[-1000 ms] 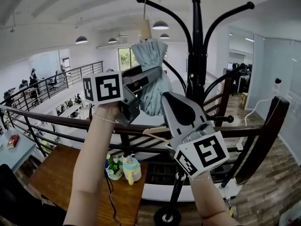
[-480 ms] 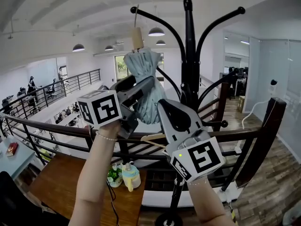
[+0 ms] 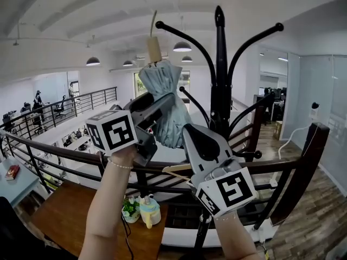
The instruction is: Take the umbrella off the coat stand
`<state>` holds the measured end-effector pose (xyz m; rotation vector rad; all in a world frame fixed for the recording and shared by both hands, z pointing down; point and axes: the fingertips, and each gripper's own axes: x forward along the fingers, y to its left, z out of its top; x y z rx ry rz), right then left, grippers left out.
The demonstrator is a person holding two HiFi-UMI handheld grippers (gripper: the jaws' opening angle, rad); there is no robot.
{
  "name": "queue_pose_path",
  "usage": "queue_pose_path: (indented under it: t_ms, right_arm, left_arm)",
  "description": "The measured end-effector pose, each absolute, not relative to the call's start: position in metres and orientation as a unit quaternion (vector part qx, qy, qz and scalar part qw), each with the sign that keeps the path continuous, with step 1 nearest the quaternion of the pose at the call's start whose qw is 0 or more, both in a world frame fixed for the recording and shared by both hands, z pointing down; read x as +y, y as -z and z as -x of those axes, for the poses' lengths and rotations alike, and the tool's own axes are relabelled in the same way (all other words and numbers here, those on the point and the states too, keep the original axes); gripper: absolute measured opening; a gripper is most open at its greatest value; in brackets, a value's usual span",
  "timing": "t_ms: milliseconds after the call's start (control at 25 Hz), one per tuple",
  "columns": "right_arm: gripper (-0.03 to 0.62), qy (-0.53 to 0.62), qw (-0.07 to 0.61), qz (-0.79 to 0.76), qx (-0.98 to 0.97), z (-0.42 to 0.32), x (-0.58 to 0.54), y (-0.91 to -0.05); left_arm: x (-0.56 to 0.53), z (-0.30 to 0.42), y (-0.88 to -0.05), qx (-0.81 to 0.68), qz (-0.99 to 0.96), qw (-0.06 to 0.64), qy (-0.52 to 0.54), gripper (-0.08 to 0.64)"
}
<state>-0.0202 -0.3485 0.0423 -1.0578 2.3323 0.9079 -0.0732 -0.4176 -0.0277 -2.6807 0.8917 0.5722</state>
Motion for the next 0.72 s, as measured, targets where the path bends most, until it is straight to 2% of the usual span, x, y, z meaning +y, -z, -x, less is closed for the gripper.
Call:
queue_pose_path:
  t_ms: [480,720]
  right_arm:
    - [0.029,-0.324,0.203,0.377,0.844,0.025,-0.343,-0.046]
    - [0.029,-0.314,0.185,0.379,0.850,0.037,-0.327,-0.058]
  left_arm:
    - [-0.396,0.117,0.029,0.350,0.895,0.148,-0.233,0.285]
    - [-0.374,0.157,0.008,0.372,0.885,0.134,-0.244,0.284]
